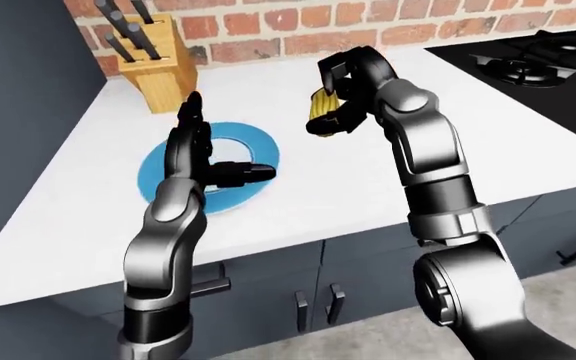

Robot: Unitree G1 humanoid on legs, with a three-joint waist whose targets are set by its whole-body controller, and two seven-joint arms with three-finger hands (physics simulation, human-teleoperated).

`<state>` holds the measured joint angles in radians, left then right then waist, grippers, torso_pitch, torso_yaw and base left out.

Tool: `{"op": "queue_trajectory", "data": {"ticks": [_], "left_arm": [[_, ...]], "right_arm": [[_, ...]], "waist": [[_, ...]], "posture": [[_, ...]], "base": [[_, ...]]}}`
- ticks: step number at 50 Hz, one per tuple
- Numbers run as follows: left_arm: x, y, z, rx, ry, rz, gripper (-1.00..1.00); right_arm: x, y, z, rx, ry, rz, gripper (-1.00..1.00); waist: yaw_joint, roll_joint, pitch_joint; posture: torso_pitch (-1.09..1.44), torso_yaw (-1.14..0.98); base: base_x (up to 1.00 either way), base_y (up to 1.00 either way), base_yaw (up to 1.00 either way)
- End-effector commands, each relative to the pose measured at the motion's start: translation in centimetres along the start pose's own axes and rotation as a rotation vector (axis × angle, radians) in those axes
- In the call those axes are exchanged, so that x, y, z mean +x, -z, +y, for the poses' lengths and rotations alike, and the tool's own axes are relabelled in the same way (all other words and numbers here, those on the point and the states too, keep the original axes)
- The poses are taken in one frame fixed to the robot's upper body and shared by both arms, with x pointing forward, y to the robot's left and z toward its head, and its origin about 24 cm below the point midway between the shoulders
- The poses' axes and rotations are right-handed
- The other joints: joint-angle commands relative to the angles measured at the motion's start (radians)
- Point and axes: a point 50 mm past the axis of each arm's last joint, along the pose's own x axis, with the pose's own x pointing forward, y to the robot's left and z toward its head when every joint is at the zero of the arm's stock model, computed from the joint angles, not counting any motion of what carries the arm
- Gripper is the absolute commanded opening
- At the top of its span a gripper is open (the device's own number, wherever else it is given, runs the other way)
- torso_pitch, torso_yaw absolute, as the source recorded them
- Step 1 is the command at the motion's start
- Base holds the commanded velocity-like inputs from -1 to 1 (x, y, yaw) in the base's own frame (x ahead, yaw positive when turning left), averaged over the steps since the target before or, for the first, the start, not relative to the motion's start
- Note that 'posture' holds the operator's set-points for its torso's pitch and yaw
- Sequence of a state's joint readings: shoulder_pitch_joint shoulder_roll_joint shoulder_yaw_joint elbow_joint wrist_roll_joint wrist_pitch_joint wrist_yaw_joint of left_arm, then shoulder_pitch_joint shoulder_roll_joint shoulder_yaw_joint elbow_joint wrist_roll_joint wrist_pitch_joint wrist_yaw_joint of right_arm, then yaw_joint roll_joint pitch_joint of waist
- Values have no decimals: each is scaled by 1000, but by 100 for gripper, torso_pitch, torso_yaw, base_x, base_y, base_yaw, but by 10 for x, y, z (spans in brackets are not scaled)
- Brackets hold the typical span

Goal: Place the corn on the rack of the oven.

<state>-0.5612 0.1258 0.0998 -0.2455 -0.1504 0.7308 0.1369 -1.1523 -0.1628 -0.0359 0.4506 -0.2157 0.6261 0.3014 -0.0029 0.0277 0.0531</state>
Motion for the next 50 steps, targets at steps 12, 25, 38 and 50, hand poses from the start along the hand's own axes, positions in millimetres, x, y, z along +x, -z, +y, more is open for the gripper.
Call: {"op": "queue_trajectory", "data": {"ticks": [12,25,38,50], "left_arm": [[-1,-21,0,-1,-5,-106,100],[-1,-26,2,-6,-16,-123,100],[-2,-28,2,1,-19,-130,100],[-2,-26,2,3,-19,-129,100]], "right_arm": [[-7,-38,-7,-23,24,-152,-100],[-8,-44,-10,-27,37,-163,-100],[-9,-40,-8,-25,42,-165,-100],[-9,-38,-8,-26,44,-162,-100]], "waist": [[-1,-12,-46],[2,-16,-50],[4,-12,-62],[3,46,-82]], "posture": [[0,0],[0,0],[0,0],[0,0]], "base": [[0,0,0],[0,0,0],[0,0,5],[-38,0,75]]}}
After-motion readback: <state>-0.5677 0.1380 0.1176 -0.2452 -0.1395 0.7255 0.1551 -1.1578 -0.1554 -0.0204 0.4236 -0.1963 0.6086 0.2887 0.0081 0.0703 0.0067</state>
